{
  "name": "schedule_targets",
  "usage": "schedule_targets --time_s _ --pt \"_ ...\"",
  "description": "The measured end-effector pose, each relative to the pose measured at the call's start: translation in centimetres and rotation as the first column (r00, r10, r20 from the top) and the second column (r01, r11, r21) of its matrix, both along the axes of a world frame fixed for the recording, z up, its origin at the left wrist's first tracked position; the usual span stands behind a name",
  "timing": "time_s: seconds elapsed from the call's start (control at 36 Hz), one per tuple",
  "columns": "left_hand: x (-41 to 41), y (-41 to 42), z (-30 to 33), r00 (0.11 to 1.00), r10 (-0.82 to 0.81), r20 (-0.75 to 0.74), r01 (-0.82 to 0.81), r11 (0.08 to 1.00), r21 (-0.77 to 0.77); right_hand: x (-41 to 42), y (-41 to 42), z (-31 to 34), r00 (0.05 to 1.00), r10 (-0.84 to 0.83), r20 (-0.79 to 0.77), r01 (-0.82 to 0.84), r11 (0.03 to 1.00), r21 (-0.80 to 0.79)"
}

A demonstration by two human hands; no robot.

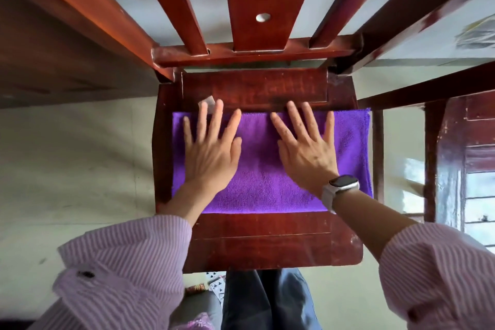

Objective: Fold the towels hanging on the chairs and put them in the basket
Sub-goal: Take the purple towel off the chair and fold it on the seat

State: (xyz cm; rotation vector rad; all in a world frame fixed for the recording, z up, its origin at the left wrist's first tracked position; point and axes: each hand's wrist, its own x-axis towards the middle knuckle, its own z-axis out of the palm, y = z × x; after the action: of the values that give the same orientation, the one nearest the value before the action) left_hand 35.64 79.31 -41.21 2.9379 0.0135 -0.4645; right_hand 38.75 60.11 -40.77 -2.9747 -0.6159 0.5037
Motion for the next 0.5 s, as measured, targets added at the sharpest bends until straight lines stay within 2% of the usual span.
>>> schedule_targets --time_s 0.14,0.22,0.33,0.39,0.44,0.5 --pt "-0.1 1.4 -1.3 0.999 0.047 -0.025 -0.045 0.998 0.047 0.8 -2.3 -1.2 1.0 -0.021 0.004 0.022 0.999 -0.037" --pt "-0.1 1.5 -1.3 0.998 0.057 -0.037 -0.055 0.998 0.041 1.0 -4.1 -1.3 0.985 -0.175 0.011 0.175 0.984 -0.043" --pt "-0.1 1.3 -1.0 0.996 0.068 -0.053 -0.065 0.997 0.048 1.5 -7.3 -0.8 0.908 -0.416 -0.046 0.415 0.909 -0.025" --pt "0.0 1.0 -0.6 0.994 0.09 -0.062 -0.086 0.994 0.062 1.9 -8.5 -0.3 0.84 -0.52 -0.156 0.534 0.843 0.065" --pt "0.0 0.2 -0.1 0.99 0.127 -0.06 -0.124 0.991 0.057 2.2 -9.6 0.2 0.726 -0.63 -0.274 0.682 0.71 0.175" --pt "-0.3 -0.8 0.5 0.99 0.132 -0.045 -0.131 0.991 0.039 2.2 -9.9 0.9 0.603 -0.709 -0.366 0.796 0.563 0.221"
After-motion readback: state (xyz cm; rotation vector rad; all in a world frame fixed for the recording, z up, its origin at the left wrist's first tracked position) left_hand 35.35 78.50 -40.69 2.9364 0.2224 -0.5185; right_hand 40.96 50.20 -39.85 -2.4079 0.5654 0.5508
